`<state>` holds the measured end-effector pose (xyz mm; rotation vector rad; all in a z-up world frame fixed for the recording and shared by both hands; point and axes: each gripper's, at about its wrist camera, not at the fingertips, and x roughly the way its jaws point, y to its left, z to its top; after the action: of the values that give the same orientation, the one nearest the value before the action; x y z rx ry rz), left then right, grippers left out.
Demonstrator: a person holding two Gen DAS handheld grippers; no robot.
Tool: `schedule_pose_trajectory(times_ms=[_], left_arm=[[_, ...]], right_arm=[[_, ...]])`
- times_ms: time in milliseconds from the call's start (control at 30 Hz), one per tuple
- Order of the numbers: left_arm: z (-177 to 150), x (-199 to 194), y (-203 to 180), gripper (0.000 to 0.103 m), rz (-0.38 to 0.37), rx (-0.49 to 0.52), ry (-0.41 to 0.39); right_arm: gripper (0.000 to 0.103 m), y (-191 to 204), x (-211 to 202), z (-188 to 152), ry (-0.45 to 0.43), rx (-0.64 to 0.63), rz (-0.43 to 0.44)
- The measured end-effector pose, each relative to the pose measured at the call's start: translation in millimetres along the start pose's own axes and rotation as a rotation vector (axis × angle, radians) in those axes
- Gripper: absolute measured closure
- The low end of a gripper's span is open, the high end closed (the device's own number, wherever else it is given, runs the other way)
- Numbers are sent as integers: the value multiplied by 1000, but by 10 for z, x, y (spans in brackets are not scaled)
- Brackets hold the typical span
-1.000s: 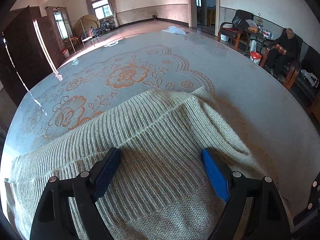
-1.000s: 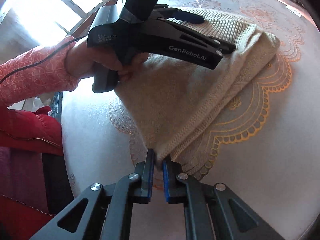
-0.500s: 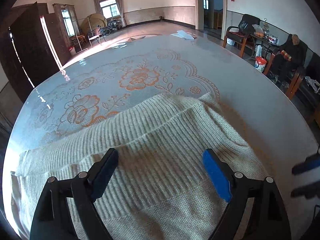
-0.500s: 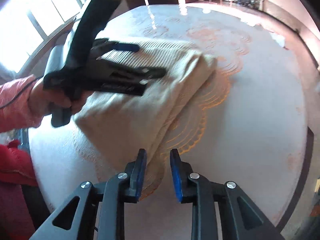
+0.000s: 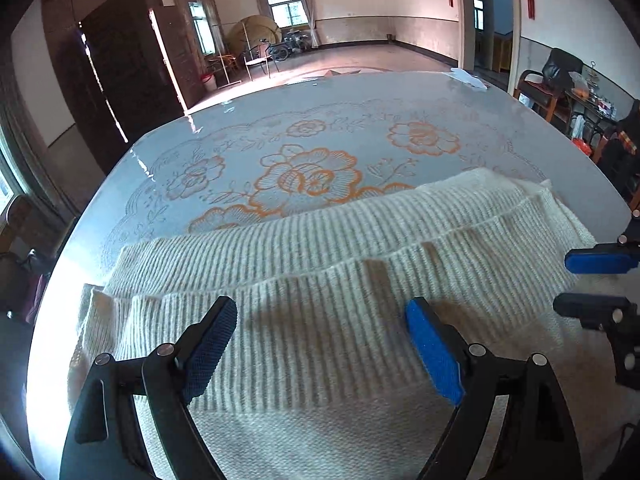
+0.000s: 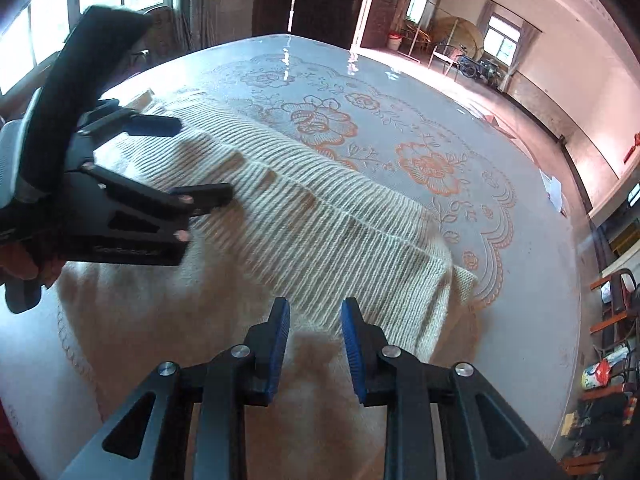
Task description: Fold clothes
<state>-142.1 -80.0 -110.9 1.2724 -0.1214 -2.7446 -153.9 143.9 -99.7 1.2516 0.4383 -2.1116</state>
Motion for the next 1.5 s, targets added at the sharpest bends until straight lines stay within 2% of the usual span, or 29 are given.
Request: schedule_pose_trajectory(times_ms=[200,333,467,567,667,767,867,900,967,1000,1067,1100,1133,1167,1233,1300,1500], left_arm=[[-129,-55,209,13,-33,-52,-10],[-114,-200,252,13,1,-64,-40],[-124,-344,312,13,39,-73,-68],[-165,-447,375,13,91,-86,-85],[-230,-503,448,13,123,-99,-78],[-312,-487,548,13,142,-113,-36],[-395,-426,683,13,152,-125,25],[-419,-404,732,13,149,-130,46],[-465,-423,824,13,143,-138,35],[-481,-444,860,15,154,-139,21],[-510,-482,916,36,190,-132,-9],[-519,-482,941,61,208,-127,-10],[-526,-461,976,67,207,-135,3],[-540,-442,1027,68,179,-159,15],[-574,-404,1117,85,134,-205,36],[-611,-374,1180,94,121,-235,54],[-680,-428,1215,94,130,-230,39]], right_arm=[[74,57,262,136,25,30,1],[74,98,217,196,32,25,-15],[72,150,-85,166,-46,98,23],[72,250,-128,177,-53,92,12],[72,371,-111,165,-34,62,-22],[72,479,-104,170,-44,36,-98],[72,545,-241,147,-145,38,-308],[70,533,-260,137,-145,57,-362],[70,448,-236,107,-117,120,-314],[71,406,-223,93,-102,152,-290],[73,321,-199,63,-74,215,-242],[73,279,-186,48,-60,246,-218],[73,285,-203,41,-67,254,-230],[73,299,-215,38,-71,258,-229],[73,337,-238,28,-74,264,-223],[73,388,-234,36,-72,268,-212],[73,507,-256,55,-89,287,-183]])
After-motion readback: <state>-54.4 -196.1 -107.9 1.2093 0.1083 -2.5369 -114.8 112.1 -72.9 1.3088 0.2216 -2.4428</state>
